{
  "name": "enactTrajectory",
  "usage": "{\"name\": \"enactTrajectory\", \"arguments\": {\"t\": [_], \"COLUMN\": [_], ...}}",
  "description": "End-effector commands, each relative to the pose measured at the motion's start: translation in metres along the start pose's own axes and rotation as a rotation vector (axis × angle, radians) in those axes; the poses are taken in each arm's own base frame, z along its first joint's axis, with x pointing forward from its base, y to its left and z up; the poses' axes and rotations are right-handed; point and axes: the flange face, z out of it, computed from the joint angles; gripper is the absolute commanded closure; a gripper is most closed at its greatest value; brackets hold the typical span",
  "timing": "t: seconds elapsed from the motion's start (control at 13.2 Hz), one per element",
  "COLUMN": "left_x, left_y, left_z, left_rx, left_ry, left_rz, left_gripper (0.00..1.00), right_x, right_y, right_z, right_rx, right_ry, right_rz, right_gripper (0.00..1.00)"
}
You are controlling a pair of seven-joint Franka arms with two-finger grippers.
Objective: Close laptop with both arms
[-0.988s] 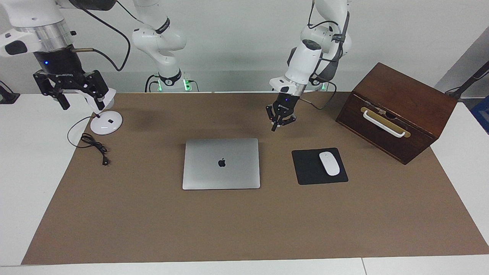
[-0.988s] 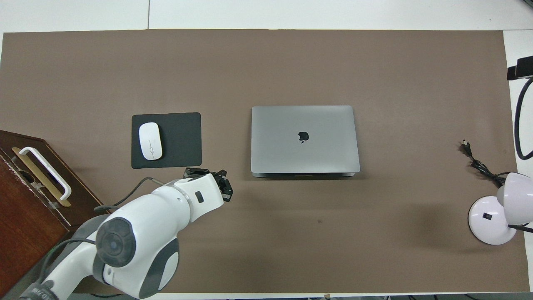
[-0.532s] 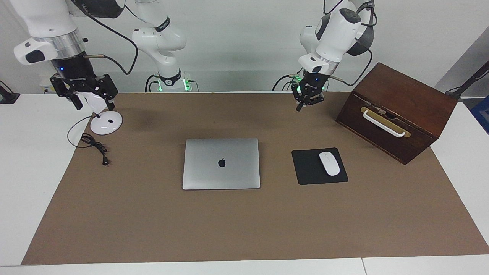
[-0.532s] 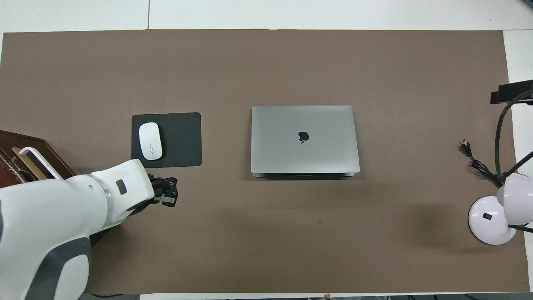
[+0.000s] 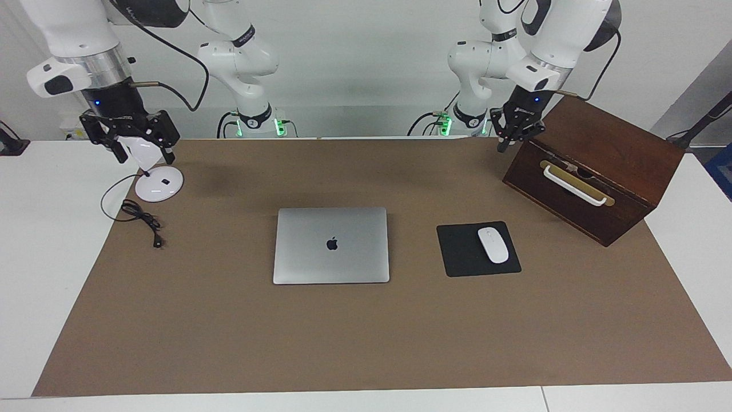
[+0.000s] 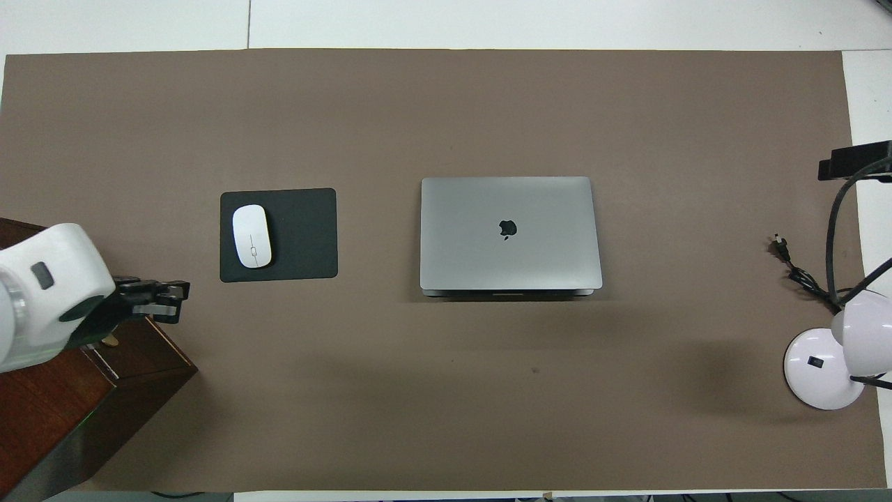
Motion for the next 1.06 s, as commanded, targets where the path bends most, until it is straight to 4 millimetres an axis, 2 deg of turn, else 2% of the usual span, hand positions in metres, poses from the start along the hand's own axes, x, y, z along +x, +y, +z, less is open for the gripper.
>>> {"name": "enactTrajectory", "arguments": {"t": [0.0, 0.08, 0.23, 0.38, 0.53, 0.91, 0.99], "left_x": [0.001, 0.0, 0.002, 0.012, 0.022, 0.072, 0.078], "left_y": [-0.035, -0.048, -0.059, -0.062, -0.071, -0.087, -0.089], "left_z": [-0.019, -0.024, -0.034, -0.044, -0.054, -0.082, -0.08], "left_rx": [0.036, 0.042, 0.052, 0.056, 0.063, 0.08, 0.087], "left_ry": [-0.019, -0.009, 0.019, 0.033, 0.045, 0.039, 0.035], "left_rz": [-0.072, -0.13, -0.172, -0.18, -0.216, -0.25, -0.251], "left_gripper": [0.59, 0.01, 0.0, 0.0, 0.0, 0.0, 0.0], "right_x": [-0.008, -0.008, -0.007, -0.008, -0.005, -0.002, -0.003], "right_y": [-0.001, -0.002, -0.003, -0.006, -0.004, -0.006, -0.006], "right_z": [-0.003, -0.006, -0.01, -0.014, -0.013, -0.015, -0.015], "right_rx": [-0.017, -0.017, -0.018, -0.02, -0.069, -0.062, -0.058], "right_ry": [-0.008, -0.017, -0.033, -0.054, -0.047, -0.022, -0.026], "right_rz": [0.011, 0.008, 0.003, -0.003, -0.079, -0.097, -0.097], "right_gripper": [0.0, 0.0, 0.0, 0.0, 0.0, 0.0, 0.0]}}
